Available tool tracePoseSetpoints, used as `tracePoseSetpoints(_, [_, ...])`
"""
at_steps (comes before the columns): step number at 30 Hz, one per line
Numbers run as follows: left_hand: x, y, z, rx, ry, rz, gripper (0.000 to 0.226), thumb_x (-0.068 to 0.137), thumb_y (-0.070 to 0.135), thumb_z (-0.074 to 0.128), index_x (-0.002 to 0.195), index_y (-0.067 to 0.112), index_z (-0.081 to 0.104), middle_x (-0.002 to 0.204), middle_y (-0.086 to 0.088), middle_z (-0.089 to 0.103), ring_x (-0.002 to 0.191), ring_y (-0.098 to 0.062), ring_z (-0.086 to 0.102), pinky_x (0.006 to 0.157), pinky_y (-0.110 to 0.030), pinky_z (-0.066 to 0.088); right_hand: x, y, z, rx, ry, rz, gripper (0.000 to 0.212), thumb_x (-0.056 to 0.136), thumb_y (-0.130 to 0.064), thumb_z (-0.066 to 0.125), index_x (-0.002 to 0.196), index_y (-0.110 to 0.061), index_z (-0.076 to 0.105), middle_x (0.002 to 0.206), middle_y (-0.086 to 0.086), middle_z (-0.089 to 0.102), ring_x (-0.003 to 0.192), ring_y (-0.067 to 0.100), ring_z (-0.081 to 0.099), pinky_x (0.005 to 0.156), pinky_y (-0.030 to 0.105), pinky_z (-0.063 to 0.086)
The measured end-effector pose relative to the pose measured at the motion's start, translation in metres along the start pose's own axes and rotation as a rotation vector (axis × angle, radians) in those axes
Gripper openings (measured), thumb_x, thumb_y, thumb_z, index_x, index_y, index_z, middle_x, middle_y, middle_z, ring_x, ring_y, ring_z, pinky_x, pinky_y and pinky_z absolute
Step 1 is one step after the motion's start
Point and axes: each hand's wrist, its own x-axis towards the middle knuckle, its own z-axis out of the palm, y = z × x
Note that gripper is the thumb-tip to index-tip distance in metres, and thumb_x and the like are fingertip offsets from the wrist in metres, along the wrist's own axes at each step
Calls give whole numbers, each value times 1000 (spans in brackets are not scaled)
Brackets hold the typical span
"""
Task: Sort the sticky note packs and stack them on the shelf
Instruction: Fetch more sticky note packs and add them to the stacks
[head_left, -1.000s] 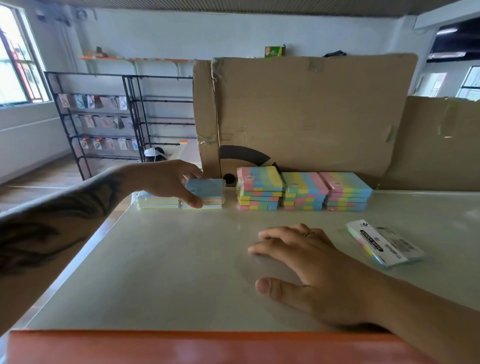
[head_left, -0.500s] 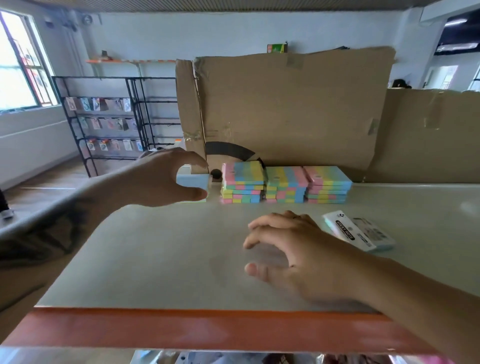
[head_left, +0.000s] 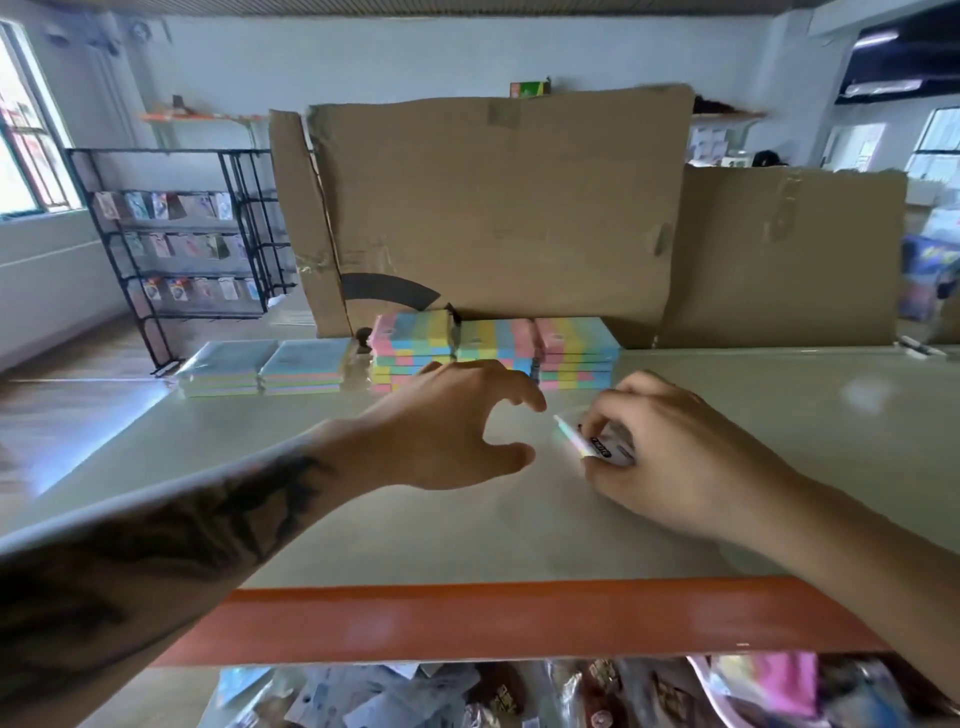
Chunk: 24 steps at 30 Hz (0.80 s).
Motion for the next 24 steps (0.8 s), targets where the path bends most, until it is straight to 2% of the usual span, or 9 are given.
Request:
tracePoseSetpoints(4, [1,4,15,-156,57,50,52,84,46,78,132,45,57,131,22,57,121,2,51,103,-25,42,-2,-2,-4,223,49,-56,22,67,-46,75,80,-34,61,95,-14,54,82,4,57,68,25,46])
tracePoseSetpoints(6, [4,3,19,-218,114,94,41,85,42,79,123,42,65,122,22,62,114,3,56,100,-25,46,-4,-5,-10,384,69,-68,27,64,-49,77,76,-29,63,88,-10,60,75,6,61,64,23,46])
tracePoseSetpoints(9, [5,2,20,-343,183,116,15,88,33,78,101,33,72,102,20,68,100,-2,64,90,-27,51,-1,-2,-14,659,30,-43,30,64,-44,75,76,-19,65,72,-4,65,62,14,56,60,30,41])
tracePoseSetpoints(12, [2,0,17,-457,185,115,10,88,28,79,95,26,72,91,16,70,90,-2,66,86,-22,50,6,3,-13,924,-1,-18,35,64,-40,74,79,-10,64,68,-2,54,66,15,45,63,32,36])
tracePoseSetpoints(15, [0,-3,15,-619,141,70,11,88,24,79,92,17,72,89,5,73,84,-5,68,87,-36,56,8,5,-11,1069,1,47,34,74,-39,74,86,-10,63,74,3,53,74,20,48,64,41,42])
tracePoseSetpoints(17, [1,-5,16,-739,137,-7,23,86,31,82,83,12,69,81,-1,70,77,-14,61,78,-43,53,8,8,-8,990,73,-27,34,78,-48,76,97,-22,64,82,6,59,76,15,55,65,44,50])
tracePoseSetpoints(19, [3,-5,15,-860,128,-93,38,79,45,81,79,10,67,80,-5,66,76,-19,53,74,-46,47,6,11,-5,713,199,-203,49,74,-61,77,113,-38,59,109,-10,67,100,4,64,83,41,55])
tracePoseSetpoints(21, [4,-4,12,-950,113,-146,29,80,46,77,75,17,72,80,-3,66,77,-17,52,77,-45,44,6,13,-3,283,285,-391,73,73,-68,74,134,-34,53,134,-16,55,127,6,54,102,32,48])
tracePoseSetpoints(24, [2,-2,9,-998,90,-194,24,81,40,73,61,27,69,68,8,57,70,-11,49,77,-37,40,12,10,0,-101,344,-460,76,75,-70,68,139,-30,54,142,-6,50,129,22,52,105,45,48])
